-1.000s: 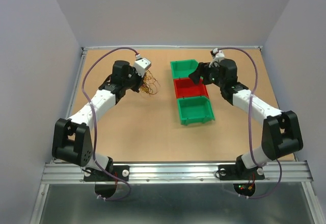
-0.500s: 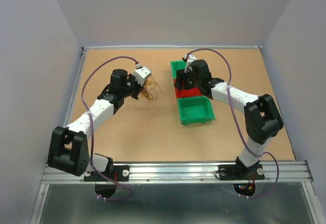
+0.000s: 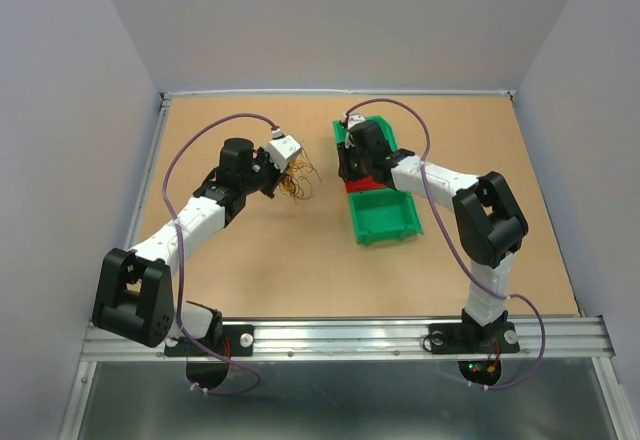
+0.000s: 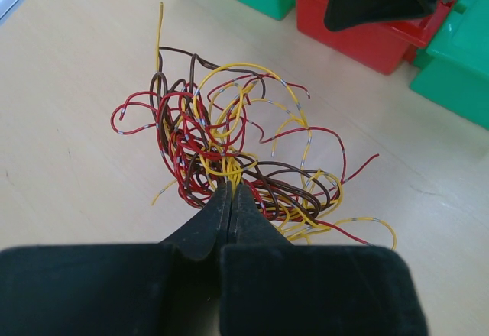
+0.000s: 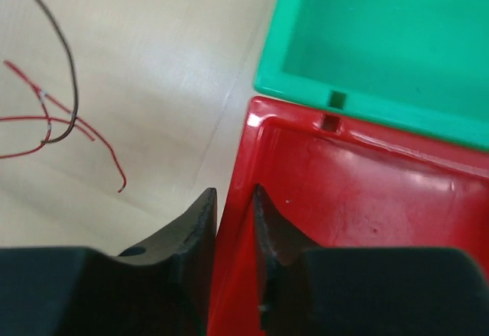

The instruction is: Untangle the cables

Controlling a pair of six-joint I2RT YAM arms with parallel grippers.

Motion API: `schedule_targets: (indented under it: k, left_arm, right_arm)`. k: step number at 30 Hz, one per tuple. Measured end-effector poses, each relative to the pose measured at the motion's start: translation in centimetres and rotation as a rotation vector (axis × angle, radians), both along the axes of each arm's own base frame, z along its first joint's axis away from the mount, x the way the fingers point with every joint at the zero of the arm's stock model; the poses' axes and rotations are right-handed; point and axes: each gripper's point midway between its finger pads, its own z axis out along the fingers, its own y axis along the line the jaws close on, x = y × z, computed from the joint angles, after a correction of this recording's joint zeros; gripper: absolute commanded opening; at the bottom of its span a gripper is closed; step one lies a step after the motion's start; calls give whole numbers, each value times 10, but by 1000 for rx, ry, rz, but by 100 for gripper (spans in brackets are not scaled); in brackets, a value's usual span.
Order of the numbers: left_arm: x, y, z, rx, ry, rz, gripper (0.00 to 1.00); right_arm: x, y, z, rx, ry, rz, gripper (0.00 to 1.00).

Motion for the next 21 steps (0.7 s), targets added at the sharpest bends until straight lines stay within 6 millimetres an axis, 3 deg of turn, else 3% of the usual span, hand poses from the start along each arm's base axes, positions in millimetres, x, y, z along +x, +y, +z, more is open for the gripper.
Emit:
schedule_targets:
  k: [7, 10, 18, 19, 21]
  left_arm:
    - [0, -1, 0, 4, -4, -5, 0]
    - [0, -2, -2, 8, -4, -11, 0]
    - [0, -5, -5, 22, -8, -31, 0]
    - [-1, -6, -6, 23, -7, -35, 0]
    - [-1, -7, -7, 27, -7, -44, 0]
  right_arm:
    - [14, -12, 6, -68, -47, -37, 2]
    - [26, -13, 7, -87, -57, -54, 0]
    - [86, -27, 12, -71, -97, -188, 2]
    - [93, -30, 14, -64, -101, -214, 21]
    - [111, -39, 19, -44, -115, -274, 46]
